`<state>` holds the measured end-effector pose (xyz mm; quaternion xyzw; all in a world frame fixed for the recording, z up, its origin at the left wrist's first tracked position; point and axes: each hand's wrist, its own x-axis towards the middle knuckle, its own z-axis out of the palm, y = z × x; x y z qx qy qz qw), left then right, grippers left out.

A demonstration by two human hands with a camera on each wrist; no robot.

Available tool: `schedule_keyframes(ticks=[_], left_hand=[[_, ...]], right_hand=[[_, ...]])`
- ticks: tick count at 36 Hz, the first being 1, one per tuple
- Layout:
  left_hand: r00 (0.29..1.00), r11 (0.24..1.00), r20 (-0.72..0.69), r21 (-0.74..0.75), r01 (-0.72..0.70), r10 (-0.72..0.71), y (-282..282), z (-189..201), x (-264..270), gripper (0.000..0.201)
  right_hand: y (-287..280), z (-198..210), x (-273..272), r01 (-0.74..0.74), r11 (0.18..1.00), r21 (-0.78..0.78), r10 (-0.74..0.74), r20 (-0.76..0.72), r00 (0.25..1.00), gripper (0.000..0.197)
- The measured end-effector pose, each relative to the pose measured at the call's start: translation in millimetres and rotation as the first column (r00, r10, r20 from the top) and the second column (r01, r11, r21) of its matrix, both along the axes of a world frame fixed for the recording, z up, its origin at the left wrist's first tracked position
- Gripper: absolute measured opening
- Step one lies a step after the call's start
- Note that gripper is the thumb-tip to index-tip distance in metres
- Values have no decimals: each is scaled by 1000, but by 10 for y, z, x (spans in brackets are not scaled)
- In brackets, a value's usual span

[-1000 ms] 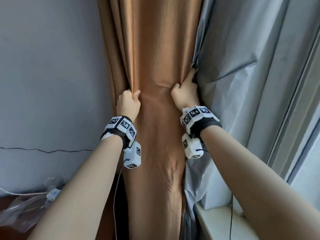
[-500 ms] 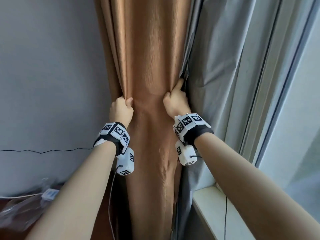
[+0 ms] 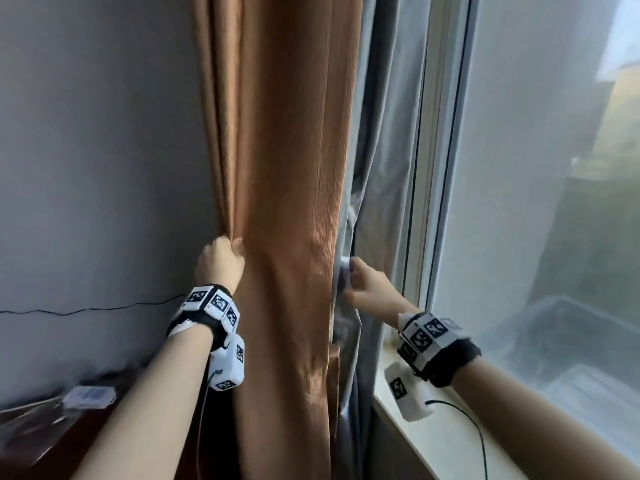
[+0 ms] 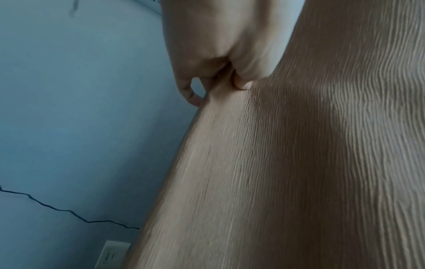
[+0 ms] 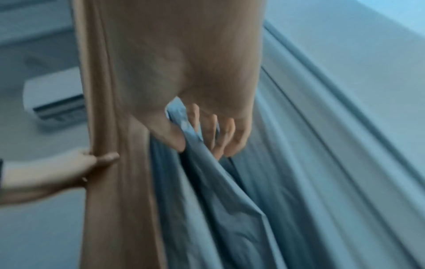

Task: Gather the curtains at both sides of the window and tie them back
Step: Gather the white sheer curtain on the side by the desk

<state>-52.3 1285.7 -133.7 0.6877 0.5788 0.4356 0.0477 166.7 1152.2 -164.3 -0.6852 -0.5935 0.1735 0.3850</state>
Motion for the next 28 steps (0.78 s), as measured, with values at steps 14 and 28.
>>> schedule_keyframes(ticks=[14,28], left_hand=[[983,974,0,135,-184,186,-883,-54,256,42],[897,770,45,534,350,-439,-2714,306,1321,49]], right_hand=[[-881,-407,428,73,988,133,-87,104,991,21],[-1401,-424,905,245,882,403,-220,-107,970,37]])
